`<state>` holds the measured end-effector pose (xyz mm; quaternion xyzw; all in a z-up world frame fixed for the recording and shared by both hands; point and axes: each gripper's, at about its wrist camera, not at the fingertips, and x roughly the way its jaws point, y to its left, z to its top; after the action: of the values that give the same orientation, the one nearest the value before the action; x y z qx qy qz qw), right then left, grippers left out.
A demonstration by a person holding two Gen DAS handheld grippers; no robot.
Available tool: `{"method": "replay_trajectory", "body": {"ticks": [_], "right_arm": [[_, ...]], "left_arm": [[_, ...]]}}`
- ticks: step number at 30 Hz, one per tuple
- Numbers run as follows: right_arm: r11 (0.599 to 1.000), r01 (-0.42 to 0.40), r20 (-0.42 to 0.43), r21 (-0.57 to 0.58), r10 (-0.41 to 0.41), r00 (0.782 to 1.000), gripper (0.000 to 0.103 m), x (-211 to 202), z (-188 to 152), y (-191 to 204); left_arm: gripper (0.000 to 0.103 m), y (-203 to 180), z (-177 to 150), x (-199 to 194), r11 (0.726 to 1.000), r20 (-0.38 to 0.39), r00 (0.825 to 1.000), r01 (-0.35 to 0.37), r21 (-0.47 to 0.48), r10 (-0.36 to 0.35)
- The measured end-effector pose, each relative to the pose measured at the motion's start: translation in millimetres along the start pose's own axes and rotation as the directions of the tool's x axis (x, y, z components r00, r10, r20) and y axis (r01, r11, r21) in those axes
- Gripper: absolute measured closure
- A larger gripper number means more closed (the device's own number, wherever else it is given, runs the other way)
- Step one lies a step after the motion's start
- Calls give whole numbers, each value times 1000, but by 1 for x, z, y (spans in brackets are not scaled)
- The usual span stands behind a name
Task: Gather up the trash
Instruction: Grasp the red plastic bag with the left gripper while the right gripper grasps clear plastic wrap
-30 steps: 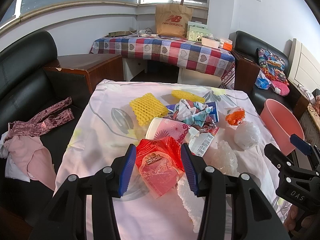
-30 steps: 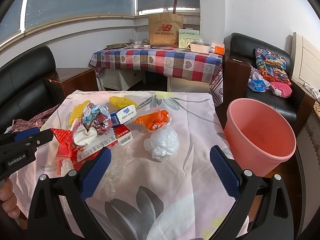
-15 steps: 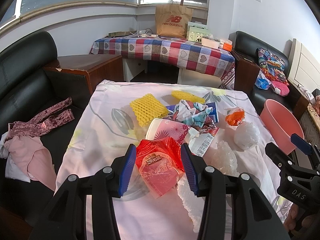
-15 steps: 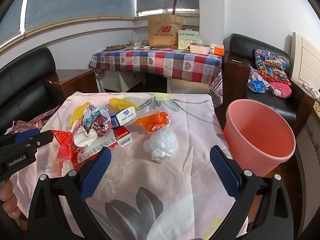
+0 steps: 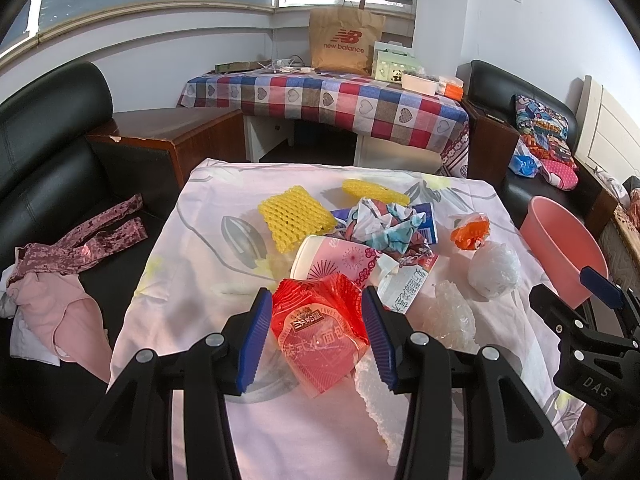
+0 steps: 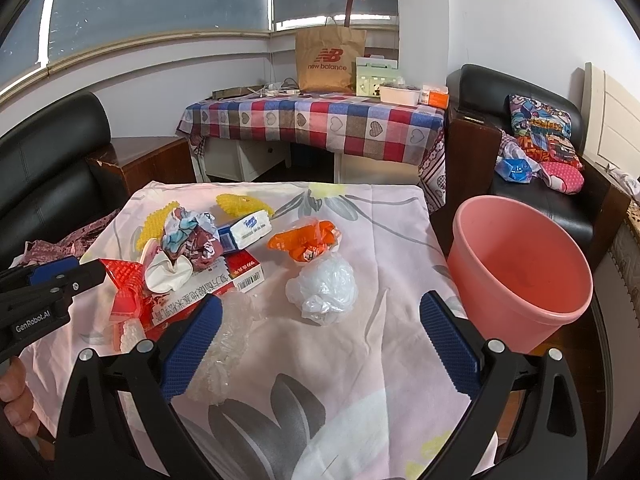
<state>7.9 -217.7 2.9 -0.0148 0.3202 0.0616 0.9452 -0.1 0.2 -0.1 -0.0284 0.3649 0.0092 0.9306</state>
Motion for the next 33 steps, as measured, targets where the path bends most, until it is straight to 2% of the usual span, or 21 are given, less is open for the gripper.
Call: {"method": "replay_trajectory", "body": {"ticks": [8, 13, 18, 21, 23, 27, 31, 33], "right_arm": [[1000, -15, -19, -6, 15, 1000, 4, 7, -4, -1], [999, -50, -48, -6, 50, 998, 4, 12, -8, -1], [992, -129, -109, 15, 130, 986, 4, 21, -14, 1], [984, -180, -148, 16, 180, 972, 11, 27, -18, 7], [978, -206, -173, 20, 206, 963, 12, 32, -20, 10], [968, -249, -195, 41, 253, 948, 14, 37, -21, 13], [958, -283, -208, 40, 285, 936, 21, 39, -19, 17], [954, -297, -222, 43, 299, 928, 23, 42, -18, 20]], "left_arm": [[57, 6, -4, 2, 1000, -23, 1000, 4, 3, -4], [57, 12, -14, 9, 999, -91, 995, 50, 9, -49], [57, 19, -27, 16, 994, -170, 979, 110, -15, -111], [57, 24, -30, 21, 988, -223, 964, 135, -74, -148], [57, 27, -29, 26, 983, -260, 951, 142, -114, -168], [57, 26, -22, 19, 972, -245, 945, 186, -145, -217], [57, 10, -15, 7, 971, -219, 947, 223, -81, -235], [60, 2, -12, 9, 977, -225, 951, 204, -56, -211]]}}
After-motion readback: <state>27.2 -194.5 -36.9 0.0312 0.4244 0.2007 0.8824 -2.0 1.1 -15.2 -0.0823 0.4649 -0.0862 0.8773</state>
